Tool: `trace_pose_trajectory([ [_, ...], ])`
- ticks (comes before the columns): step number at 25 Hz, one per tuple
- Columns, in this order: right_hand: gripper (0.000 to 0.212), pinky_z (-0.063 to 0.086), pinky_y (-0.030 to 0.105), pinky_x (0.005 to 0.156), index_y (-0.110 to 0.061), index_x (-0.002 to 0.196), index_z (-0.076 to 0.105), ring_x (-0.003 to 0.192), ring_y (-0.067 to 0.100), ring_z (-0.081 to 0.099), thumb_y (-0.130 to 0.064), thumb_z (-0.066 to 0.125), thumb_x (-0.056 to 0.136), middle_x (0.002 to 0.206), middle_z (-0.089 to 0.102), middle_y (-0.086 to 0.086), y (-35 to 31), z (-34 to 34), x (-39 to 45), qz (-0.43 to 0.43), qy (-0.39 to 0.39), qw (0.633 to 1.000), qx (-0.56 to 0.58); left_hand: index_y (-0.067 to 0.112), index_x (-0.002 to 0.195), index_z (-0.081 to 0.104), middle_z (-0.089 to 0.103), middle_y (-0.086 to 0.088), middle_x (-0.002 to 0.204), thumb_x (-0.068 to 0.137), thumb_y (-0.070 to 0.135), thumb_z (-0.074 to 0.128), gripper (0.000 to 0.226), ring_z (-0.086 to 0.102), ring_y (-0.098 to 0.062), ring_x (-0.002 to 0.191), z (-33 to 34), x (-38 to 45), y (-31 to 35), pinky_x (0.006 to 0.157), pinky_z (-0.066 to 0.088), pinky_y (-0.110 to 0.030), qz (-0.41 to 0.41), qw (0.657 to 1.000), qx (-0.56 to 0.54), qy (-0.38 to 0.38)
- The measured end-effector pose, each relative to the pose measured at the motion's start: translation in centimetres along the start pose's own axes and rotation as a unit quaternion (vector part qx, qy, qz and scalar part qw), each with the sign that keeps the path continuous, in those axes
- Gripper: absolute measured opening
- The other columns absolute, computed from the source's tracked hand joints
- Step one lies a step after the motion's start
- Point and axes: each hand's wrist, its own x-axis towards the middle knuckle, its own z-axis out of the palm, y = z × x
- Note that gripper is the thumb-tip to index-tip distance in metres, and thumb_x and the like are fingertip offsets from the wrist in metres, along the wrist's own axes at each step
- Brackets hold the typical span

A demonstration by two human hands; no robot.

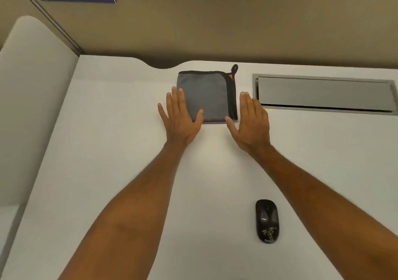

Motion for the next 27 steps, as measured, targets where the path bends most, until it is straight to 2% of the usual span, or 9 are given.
trace_pose_trajectory([
  [6,0.072,0.039,0.049,0.112,-0.013,0.155,0.035,0.136,0.034,0.048,-0.058,0.045,0.099,0.152,0.051,0.010,-1.8,2.6,4.4,0.107,-0.005,0.994,0.032,0.013,0.156,0.032,0.031,-0.009,0.165,0.097,0.059,0.043,0.075,0.028,-0.032,0.151,2.3,4.4,1.3,0.121,0.016,-0.058,-0.161,0.986,-0.047,0.009],
  [8,0.067,0.044,0.047,0.104,-0.012,0.151,0.039,0.127,0.033,0.050,-0.052,0.051,0.098,0.144,0.055,0.012,-2.0,3.0,5.0,0.134,-0.013,0.990,0.045,0.012,0.146,0.043,0.046,-0.009,0.151,0.097,0.058,0.043,0.067,0.042,-0.032,0.137,2.8,5.0,1.4,0.109,0.031,-0.051,-0.198,0.979,-0.034,0.017],
  [10,0.061,0.050,0.046,0.098,-0.012,0.145,0.045,0.120,0.032,0.052,-0.047,0.056,0.096,0.136,0.057,0.014,-2.3,3.3,5.5,0.154,-0.015,0.985,0.070,0.012,0.130,0.054,0.056,-0.009,0.132,0.097,0.057,0.044,0.057,0.050,-0.032,0.119,2.9,5.6,1.6,0.095,0.036,-0.045,-0.218,0.975,-0.035,0.032],
  [14,0.050,0.058,0.045,0.093,-0.010,0.135,0.052,0.111,0.029,0.063,-0.034,0.068,0.094,0.128,0.062,0.011,-2.6,3.1,7.2,0.231,-0.065,0.946,0.218,0.013,0.116,0.059,0.061,-0.008,0.121,0.099,0.049,0.051,0.041,0.053,-0.030,0.115,2.6,6.9,1.4,0.094,0.037,-0.045,-0.250,0.965,-0.077,0.016],
  [17,0.035,0.058,0.036,0.079,-0.007,0.116,0.061,0.098,0.028,0.068,-0.024,0.075,0.090,0.114,0.069,0.010,-2.4,2.5,8.5,0.311,-0.134,0.885,0.321,0.015,0.106,0.061,0.065,-0.005,0.113,0.100,0.044,0.054,0.030,0.057,-0.027,0.109,2.1,7.1,1.7,0.094,0.039,-0.044,-0.233,0.965,-0.117,0.004],
  [19,0.023,0.057,0.031,0.069,-0.007,0.103,0.066,0.096,0.029,0.070,-0.021,0.075,0.088,0.108,0.072,0.011,-2.5,1.4,8.7,0.352,-0.187,0.824,0.403,0.016,0.095,0.055,0.064,-0.002,0.098,0.101,0.041,0.053,0.026,0.060,-0.024,0.094,1.2,6.6,2.2,0.092,0.045,-0.044,-0.210,0.960,-0.185,-0.002],
  [21,0.018,0.054,0.028,0.071,-0.010,0.101,0.068,0.104,0.027,0.069,-0.021,0.070,0.086,0.109,0.073,0.011,-2.6,-0.5,7.8,0.358,-0.219,0.759,0.497,0.016,0.092,0.050,0.058,0.004,0.085,0.102,0.038,0.053,0.024,0.058,-0.020,0.081,-0.2,5.5,2.9,0.085,0.051,-0.041,-0.212,0.936,-0.279,-0.014],
  [24,0.031,0.054,0.035,0.078,-0.014,0.109,0.072,0.102,0.025,0.068,-0.019,0.060,0.080,0.111,0.075,0.008,-1.8,-3.9,4.5,0.348,-0.204,0.656,0.638,0.017,0.097,0.053,0.059,0.008,0.089,0.099,0.036,0.057,0.020,0.057,-0.011,0.081,-2.6,2.7,3.6,0.075,0.051,-0.032,-0.249,0.865,-0.434,-0.032],
  [27,0.028,0.058,0.034,0.068,-0.013,0.098,0.076,0.086,0.023,0.070,-0.009,0.058,0.077,0.096,0.076,0.007,0.1,-7.3,-0.3,0.368,-0.156,0.531,0.748,0.017,0.109,0.061,0.069,0.001,0.113,0.098,0.032,0.062,0.018,0.066,-0.016,0.097,-4.8,-2.3,4.9,0.078,0.057,-0.032,-0.313,0.725,-0.606,-0.092],
])
